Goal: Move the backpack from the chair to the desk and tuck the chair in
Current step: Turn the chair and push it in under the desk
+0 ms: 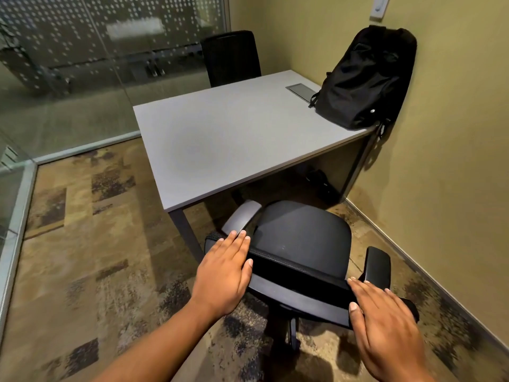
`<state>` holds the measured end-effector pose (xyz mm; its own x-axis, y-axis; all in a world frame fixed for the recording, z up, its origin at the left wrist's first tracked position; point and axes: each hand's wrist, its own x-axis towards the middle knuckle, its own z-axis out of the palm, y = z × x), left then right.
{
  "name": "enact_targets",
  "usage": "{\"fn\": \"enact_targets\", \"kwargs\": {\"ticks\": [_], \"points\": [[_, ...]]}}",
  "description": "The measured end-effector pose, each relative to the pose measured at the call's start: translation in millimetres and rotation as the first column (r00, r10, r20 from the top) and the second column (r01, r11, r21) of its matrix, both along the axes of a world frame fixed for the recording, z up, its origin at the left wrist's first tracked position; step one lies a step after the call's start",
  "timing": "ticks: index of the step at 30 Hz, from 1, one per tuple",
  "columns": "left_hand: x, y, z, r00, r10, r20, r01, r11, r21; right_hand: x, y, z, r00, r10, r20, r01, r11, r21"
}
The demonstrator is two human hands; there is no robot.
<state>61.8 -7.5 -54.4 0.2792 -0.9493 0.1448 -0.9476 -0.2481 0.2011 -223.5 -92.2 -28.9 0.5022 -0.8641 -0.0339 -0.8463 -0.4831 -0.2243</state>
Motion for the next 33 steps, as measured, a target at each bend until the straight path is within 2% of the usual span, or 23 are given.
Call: {"fn": "enact_targets", "kwargs": {"ticks": [11,21,27,33], "points": [[-51,-14,0,0.993,0.115,-0.016,-0.115,0.993,0.006,-39,-45,-1,0.994,0.088,0.062,-0.084,0.995,-0.057],[-146,-51,-1,0.946,0.322,-0.033,-0.322,0.947,-0.008,-104,-149,-10,0.944,0.321,0.072,-0.315,0.946,-0.081],[-201,-82,1,0.905,0.425,-0.031,-0.425,0.905,0.012,-130,-212,-8,0.893,0.446,0.052,-0.441,0.893,-0.095],[-234,-103,0,0.888,0.453,-0.081,-0.452,0.891,0.034,-143,-248,-7,0.879,0.476,-0.01,-0.475,0.876,-0.087]]}}
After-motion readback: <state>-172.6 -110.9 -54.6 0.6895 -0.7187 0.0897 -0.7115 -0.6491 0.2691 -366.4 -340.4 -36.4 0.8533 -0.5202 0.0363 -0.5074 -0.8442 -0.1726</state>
